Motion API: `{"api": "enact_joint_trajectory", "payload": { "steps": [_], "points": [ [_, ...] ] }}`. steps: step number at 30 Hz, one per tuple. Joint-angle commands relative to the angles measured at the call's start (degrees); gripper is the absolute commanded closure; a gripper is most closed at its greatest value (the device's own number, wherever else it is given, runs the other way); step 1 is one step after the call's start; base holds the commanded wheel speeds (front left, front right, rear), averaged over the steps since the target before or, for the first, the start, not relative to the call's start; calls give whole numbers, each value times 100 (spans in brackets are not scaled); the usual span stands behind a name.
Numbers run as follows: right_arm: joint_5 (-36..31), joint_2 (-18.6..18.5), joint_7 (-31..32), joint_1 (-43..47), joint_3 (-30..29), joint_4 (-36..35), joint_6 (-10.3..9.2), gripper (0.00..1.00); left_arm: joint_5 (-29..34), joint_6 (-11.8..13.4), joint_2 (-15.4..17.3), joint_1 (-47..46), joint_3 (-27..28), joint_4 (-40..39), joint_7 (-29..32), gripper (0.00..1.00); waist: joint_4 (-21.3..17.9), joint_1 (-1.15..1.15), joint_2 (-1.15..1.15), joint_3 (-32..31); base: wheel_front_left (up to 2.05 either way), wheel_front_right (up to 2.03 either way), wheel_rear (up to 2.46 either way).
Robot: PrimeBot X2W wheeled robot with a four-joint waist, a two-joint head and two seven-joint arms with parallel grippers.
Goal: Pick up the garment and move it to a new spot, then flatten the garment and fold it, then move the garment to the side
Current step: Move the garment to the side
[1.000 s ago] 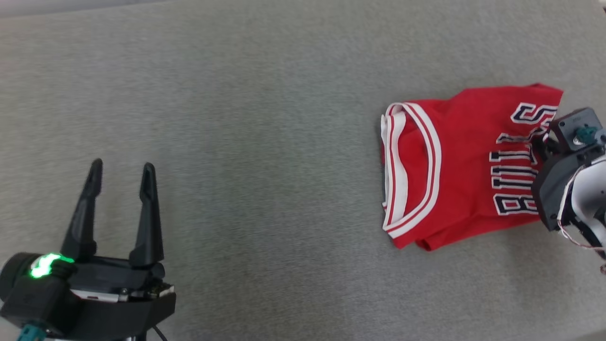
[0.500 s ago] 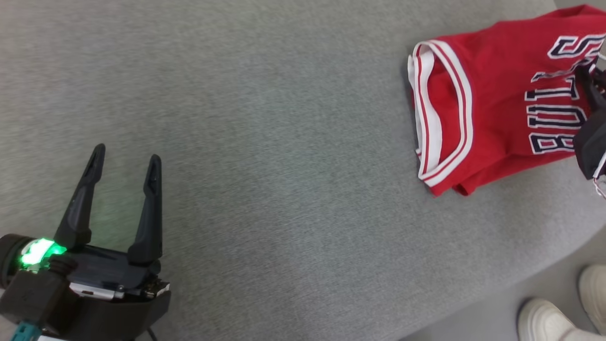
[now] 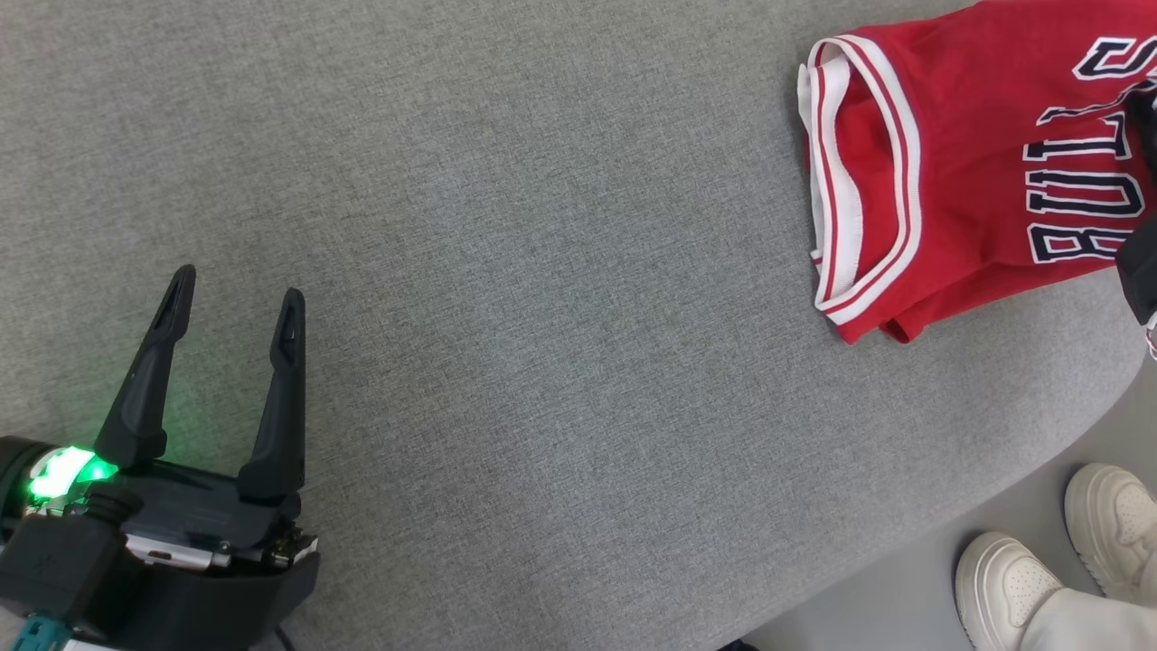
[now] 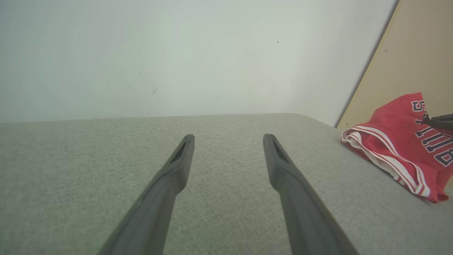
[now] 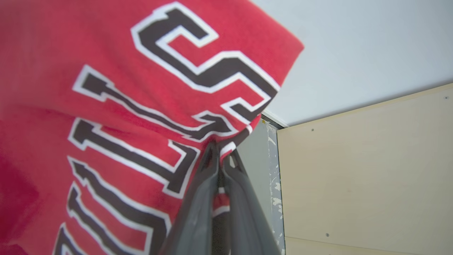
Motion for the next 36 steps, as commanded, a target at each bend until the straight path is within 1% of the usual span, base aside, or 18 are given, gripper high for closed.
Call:
{"api": "enact_joint_trajectory", "payload": {
  "steps": [1,2,9,13,15,20,22,24,25,28,30,31,33,36],
  "points": [
    [-72,37,-59,-83,-48,49,-17,55,-5,7,23,-1,4,-30,-16,0,23,0,-1,-21,0,0,0],
    [-105,54,-97,-80,-69,80,-17,0,-6,8,22,1,2,-30,-16,0,37,0,-1,-35,0,0,0],
    [-499,83,-465,39,-312,206,-17,0,-43,7,-121,40,31,32,-16,0,205,0,-1,-261,0,0,0],
    [-575,145,-766,191,-544,156,-17,0,-67,7,-298,120,88,127,-16,0,395,0,-1,-515,0,0,0],
    [-546,247,-903,296,-692,31,-17,0,-84,8,-408,162,159,210,-16,0,513,0,-1,-679,0,0,0],
    [-440,590,-1130,849,-1010,-561,-17,0,-90,8,-726,403,410,433,-16,0,808,0,-1,-1136,0,0,0],
    [-246,803,-1211,1127,-1192,-830,-17,0,-72,8,-835,507,523,547,-16,0,943,0,-1,-1334,0,0,0],
    [-160,918,-1258,1414,-1290,-1096,-17,0,-91,8,-944,620,630,644,-15,0,1079,0,-1,-1525,0,0,0],
    [-160,918,-1258,1414,-1290,-1096,-17,0,-91,8,-944,620,630,644,-15,0,1079,0,-1,-1525,0,0,0],
    [-138,1108,-1292,1881,-1372,-1507,-17,0,-56,8,-1076,768,786,792,-16,0,1260,0,-1,-1812,0,0,0],
    [-117,1399,-1306,2360,-1548,-1886,-17,0,-14,8,-1178,870,949,973,-16,0,1440,0,-1,-2082,0,0,0],
    [-117,1399,-1306,2360,-1548,-1886,-17,0,-14,8,-1178,870,949,973,-16,0,1440,0,-1,-2082,0,0,0],
    [-82,1681,-1350,2839,-1667,-2185,-17,0,-7,8,-1253,1020,1069,1164,-15,0,1613,0,-1,-2357,0,0,0],
    [-40,1960,-1395,3334,-1701,-2396,-17,0,22,8,-1286,1122,1092,1347,-16,0,1785,0,-1,-2611,0,0,0]
  ]
}}
